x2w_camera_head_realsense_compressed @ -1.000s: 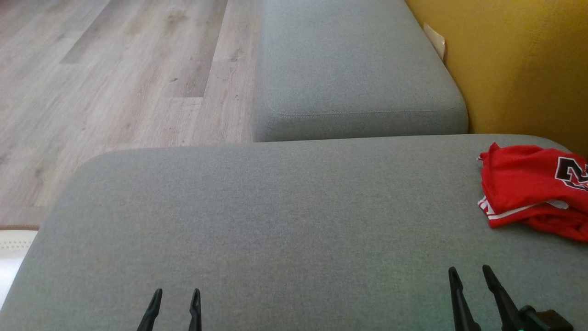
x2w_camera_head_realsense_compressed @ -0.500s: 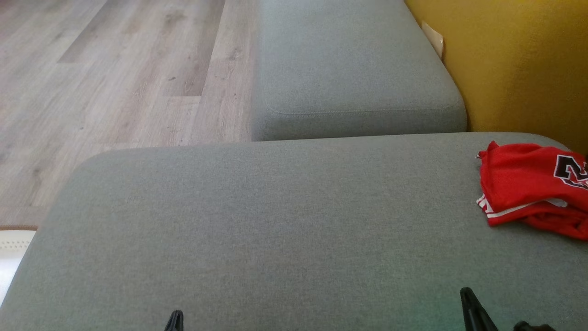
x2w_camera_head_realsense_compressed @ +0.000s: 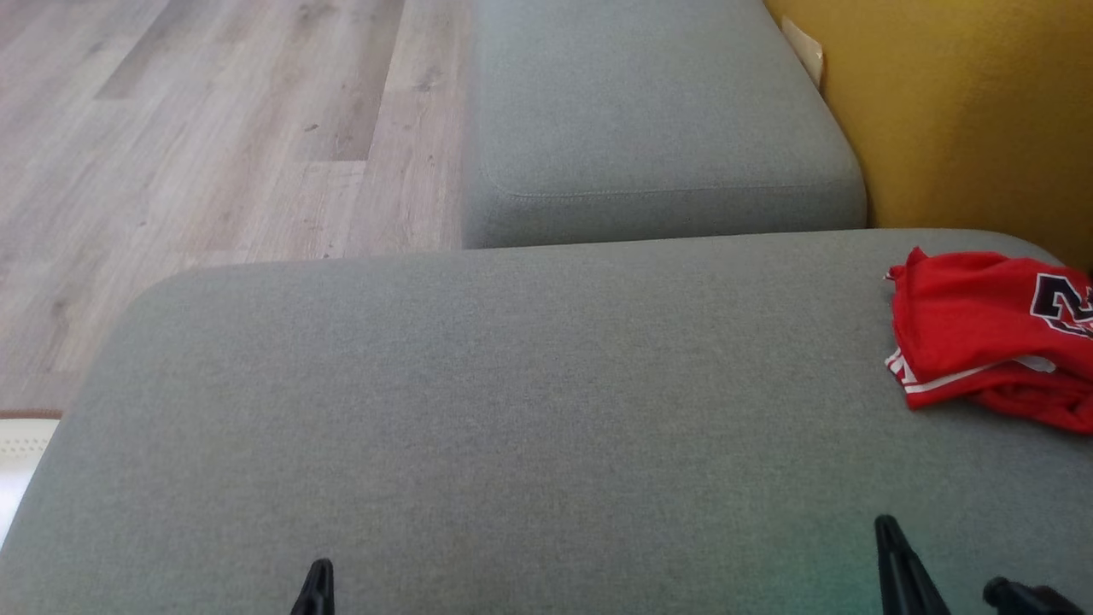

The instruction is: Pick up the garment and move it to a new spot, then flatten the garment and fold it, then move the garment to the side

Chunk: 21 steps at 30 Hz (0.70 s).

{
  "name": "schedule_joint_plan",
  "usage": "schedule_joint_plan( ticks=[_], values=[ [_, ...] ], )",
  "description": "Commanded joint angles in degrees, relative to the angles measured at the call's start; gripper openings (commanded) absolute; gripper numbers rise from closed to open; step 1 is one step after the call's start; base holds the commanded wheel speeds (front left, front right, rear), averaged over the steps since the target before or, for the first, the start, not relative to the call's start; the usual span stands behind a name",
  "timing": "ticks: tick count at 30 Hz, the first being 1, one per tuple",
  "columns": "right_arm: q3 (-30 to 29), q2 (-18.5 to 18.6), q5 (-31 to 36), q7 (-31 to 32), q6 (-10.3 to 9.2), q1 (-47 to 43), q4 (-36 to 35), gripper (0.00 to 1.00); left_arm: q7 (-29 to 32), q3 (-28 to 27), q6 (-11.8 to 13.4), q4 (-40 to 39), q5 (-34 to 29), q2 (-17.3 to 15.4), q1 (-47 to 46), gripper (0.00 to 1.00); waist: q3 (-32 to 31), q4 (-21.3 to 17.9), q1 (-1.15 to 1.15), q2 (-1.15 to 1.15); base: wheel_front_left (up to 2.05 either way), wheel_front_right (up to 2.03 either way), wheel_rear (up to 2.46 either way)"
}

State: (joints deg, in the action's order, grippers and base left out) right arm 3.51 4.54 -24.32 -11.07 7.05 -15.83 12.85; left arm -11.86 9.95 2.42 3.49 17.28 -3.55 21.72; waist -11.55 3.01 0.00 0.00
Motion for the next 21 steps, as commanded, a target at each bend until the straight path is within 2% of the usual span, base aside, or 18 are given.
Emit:
schedule_joint_plan(
  ticks=[1,21],
  values=[
    [-0.41,0.18,-1.85,0.33,0.10,3.35,-1.50,0.00,0.29,-1.26,-0.57,-1.40,2.08,-0.59,-3.07,0.00,0.20,-0.06,0.00,0.00,0.00,0.00,0.00],
    [-2.19,-0.16,-13.91,3.49,0.16,6.77,-1.00,0.00,2.86,-3.10,-2.33,0.96,16.18,-1.03,-7.68,0.00,2.30,-0.59,0.00,0.00,0.00,0.00,0.00]
  ],
)
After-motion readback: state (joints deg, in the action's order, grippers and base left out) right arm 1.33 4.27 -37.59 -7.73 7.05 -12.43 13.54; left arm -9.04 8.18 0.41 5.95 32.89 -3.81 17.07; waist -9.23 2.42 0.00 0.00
